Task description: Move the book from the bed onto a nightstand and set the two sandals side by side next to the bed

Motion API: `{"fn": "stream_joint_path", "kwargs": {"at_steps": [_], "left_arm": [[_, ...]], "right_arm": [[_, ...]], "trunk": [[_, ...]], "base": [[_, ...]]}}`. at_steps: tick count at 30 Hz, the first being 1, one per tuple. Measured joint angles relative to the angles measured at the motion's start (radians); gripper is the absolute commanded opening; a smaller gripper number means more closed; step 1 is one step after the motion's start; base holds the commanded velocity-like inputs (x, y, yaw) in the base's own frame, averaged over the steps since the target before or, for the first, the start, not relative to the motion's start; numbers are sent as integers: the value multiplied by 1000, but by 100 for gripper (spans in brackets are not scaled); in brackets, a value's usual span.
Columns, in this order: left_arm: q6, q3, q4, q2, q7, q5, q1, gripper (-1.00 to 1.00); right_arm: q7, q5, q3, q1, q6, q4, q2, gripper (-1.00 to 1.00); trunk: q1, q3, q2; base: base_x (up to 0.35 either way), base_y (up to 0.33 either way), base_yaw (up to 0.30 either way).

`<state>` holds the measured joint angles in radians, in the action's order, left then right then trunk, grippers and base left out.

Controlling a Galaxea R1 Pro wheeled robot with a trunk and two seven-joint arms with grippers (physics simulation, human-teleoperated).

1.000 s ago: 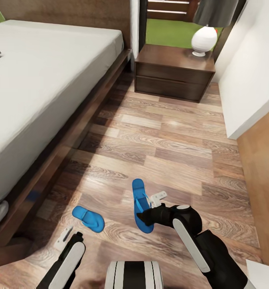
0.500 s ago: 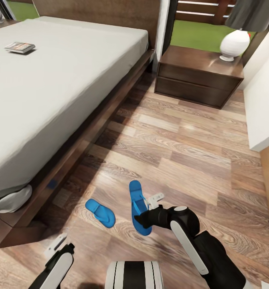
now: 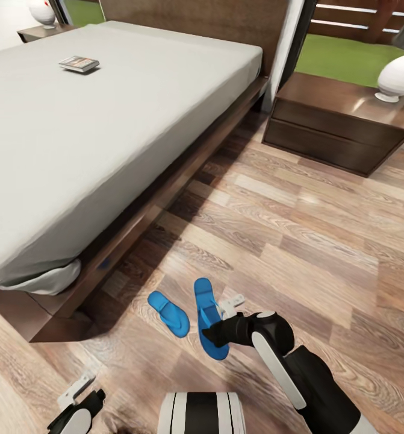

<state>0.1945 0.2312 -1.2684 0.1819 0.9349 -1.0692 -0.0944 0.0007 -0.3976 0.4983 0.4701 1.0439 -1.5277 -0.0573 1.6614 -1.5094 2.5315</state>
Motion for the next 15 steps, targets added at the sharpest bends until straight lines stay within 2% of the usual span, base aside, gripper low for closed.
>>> {"fn": "stream_joint_path", "kwargs": {"at_steps": [5,9,12,14,15], "left_arm": [[-3,-4,-9,2,-13,-1,28,100],[-4,-14,-25,4,-16,0,56,100],[3,-47,-39,5,-17,-1,78,100],[12,-82,-74,13,-17,1,101,100],[12,-83,-75,13,-17,1,101,100]], "right_arm": [[1,5,9,11,0,53,4,-100],[2,9,31,50,-20,113,7,-100],[2,9,70,90,-67,191,15,-100],[3,8,129,139,-162,307,32,-100],[3,10,130,139,-164,309,32,-100]], "trunk": [[0,0,0],[0,0,0],[0,0,0],[0,0,0],[0,0,0]], "base": [[0,0,284],[0,0,285],[0,0,286],[0,0,286],[0,0,286]]}}
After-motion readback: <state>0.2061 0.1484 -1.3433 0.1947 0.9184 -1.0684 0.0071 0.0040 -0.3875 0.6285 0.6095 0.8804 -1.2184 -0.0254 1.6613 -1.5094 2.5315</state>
